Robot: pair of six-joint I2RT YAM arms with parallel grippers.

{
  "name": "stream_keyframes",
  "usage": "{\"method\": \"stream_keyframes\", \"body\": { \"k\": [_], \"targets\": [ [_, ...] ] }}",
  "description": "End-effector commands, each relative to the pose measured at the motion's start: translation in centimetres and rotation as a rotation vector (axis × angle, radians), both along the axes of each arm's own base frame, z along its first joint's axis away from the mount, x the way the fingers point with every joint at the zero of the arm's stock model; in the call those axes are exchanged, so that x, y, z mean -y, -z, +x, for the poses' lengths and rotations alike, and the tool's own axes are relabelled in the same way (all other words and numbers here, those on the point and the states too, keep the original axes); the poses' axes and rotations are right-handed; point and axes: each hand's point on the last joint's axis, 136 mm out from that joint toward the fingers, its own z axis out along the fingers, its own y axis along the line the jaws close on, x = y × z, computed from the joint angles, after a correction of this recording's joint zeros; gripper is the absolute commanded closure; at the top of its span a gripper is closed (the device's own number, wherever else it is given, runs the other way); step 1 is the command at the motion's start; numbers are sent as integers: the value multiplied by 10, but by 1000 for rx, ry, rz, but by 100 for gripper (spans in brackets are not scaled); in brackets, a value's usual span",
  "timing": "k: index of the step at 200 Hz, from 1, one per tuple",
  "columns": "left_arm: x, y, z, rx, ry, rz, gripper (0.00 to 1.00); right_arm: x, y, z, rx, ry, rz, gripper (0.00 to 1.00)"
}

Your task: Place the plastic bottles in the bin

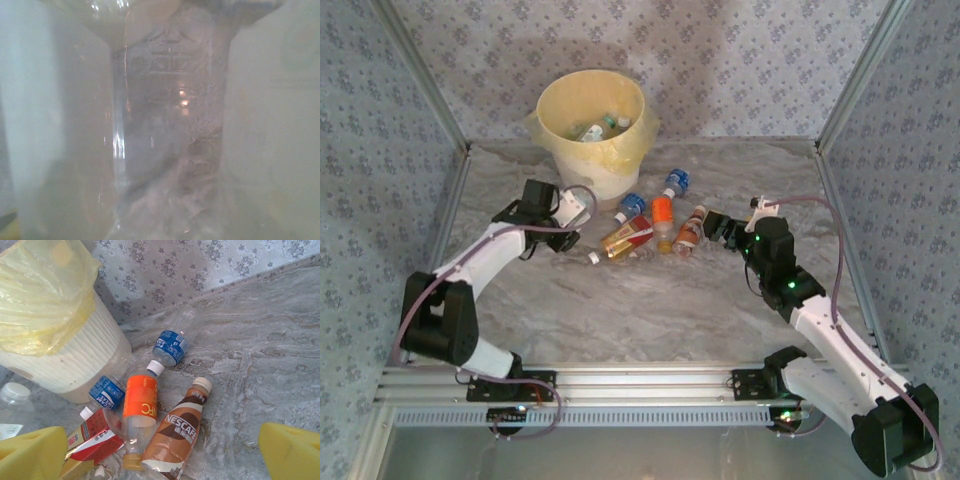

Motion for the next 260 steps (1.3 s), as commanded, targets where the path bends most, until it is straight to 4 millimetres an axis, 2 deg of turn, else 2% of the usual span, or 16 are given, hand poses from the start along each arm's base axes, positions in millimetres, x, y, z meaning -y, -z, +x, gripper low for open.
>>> {"method": "stream_keyframes", "body": {
  "k": [1, 30, 64, 100, 130, 162, 196, 231, 260],
  "targets": [
    [7, -33, -1, 107, -16, -56, 67, -1, -4, 5, 15, 0, 17, 0],
    [16, -69, -10, 189, 9, -133, 68, -5, -4, 8, 19, -11, 23, 0],
    [38, -109, -19, 274, 75, -282, 69, -7, -8, 12, 30, -11, 28, 0],
    [70, -132, -30, 285, 186, -374, 69, -6, -13, 12, 34, -11, 29, 0],
    [99, -155, -30, 305, 267, -439, 69, -4, -15, 8, 36, -6, 30, 0],
    [114, -193, -10, 361, 235, -564, 69, 0, -16, 3, 42, 7, 36, 0],
    [115, -230, 22, 409, 102, -650, 70, 5, -19, -3, 47, 20, 37, 0],
    [102, -260, 59, 522, -14, -592, 68, 11, -20, -10, 53, 36, 34, 0],
    [102, -280, 80, 568, 4, -520, 69, 14, -20, -14, 53, 46, 35, 0]
  ]
}}
